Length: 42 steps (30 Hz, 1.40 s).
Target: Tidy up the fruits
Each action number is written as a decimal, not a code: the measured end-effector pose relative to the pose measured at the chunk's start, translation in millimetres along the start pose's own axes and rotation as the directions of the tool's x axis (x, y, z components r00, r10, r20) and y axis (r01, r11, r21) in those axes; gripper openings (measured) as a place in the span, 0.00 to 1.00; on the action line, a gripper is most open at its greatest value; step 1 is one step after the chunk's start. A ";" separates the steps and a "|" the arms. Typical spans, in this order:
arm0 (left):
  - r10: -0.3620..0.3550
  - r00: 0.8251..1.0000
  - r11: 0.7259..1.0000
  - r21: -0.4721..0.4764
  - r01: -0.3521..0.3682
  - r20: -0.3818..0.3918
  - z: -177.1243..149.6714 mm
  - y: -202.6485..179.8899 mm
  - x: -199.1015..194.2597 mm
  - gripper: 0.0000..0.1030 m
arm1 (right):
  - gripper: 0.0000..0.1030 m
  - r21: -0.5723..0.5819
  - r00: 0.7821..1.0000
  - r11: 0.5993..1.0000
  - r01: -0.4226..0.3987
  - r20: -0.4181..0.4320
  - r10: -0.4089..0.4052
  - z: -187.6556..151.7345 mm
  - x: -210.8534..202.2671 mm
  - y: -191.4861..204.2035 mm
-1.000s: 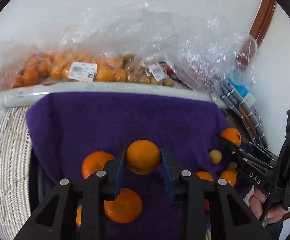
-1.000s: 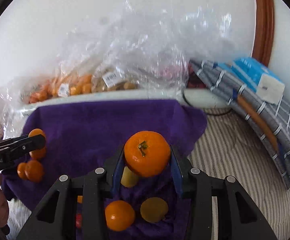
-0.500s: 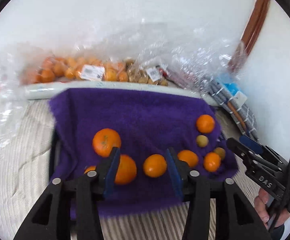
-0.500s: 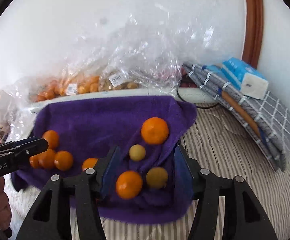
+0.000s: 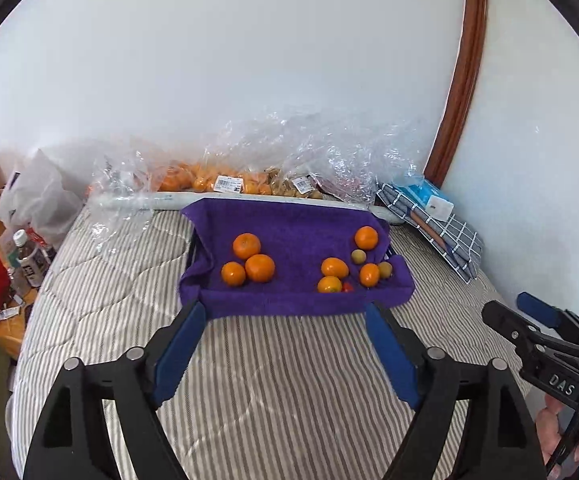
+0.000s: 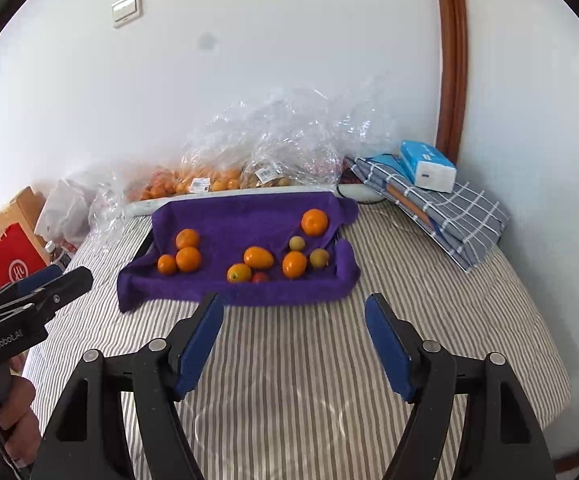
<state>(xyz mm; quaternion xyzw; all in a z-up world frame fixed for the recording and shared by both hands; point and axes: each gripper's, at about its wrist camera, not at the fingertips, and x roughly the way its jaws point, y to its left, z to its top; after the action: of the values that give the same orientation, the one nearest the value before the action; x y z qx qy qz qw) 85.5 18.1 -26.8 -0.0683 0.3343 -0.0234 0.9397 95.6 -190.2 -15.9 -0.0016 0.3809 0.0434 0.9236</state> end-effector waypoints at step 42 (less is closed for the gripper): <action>0.057 0.996 0.998 -0.013 -0.056 0.063 -28.1 6.4 -62.4 0.90 | 0.95 0.002 0.995 0.999 0.044 0.090 -0.044 -40.9 -71.7 9.5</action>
<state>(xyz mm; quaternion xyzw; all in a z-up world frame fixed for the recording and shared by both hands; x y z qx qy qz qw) 19.3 26.8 -10.3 -0.0649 0.3065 0.0073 0.9496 15.5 -187.9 5.8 -0.0082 0.3388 0.0231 0.9405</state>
